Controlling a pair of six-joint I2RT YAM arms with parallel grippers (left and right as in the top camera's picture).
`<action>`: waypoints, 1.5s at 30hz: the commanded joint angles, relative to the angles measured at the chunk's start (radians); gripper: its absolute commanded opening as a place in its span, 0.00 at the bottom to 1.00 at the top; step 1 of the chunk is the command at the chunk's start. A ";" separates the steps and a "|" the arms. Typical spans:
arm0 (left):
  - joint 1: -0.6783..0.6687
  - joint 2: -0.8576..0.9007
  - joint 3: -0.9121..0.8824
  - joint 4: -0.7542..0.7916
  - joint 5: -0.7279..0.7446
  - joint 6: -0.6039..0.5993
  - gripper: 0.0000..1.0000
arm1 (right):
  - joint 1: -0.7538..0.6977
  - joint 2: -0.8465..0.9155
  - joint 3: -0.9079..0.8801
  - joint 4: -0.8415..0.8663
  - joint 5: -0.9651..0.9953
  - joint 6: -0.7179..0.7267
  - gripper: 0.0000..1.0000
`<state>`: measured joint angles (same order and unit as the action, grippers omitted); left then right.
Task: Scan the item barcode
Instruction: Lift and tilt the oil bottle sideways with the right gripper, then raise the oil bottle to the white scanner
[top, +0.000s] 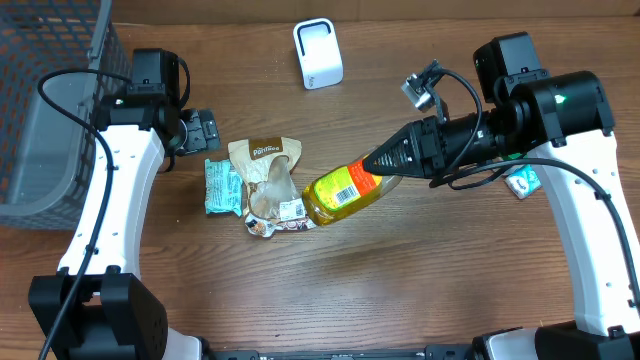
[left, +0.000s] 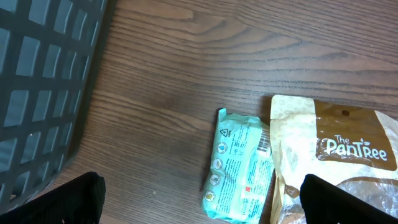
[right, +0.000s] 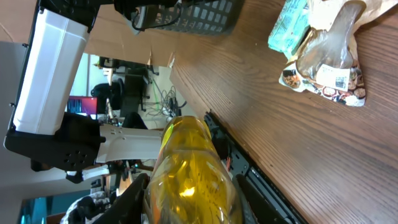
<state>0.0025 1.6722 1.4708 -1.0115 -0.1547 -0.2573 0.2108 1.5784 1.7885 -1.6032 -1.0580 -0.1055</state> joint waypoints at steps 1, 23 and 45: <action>0.002 0.002 0.017 -0.002 -0.009 0.014 0.99 | -0.003 -0.007 0.012 -0.009 -0.051 -0.008 0.13; 0.002 0.002 0.017 -0.002 -0.009 0.014 0.99 | 0.098 -0.013 0.012 -0.062 -0.010 -0.191 0.16; 0.002 0.002 0.017 -0.002 -0.010 0.014 1.00 | 0.101 0.004 0.151 0.279 0.492 0.137 0.04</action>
<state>0.0025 1.6722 1.4712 -1.0111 -0.1547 -0.2573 0.3019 1.5833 1.8225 -1.3437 -0.7124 -0.0826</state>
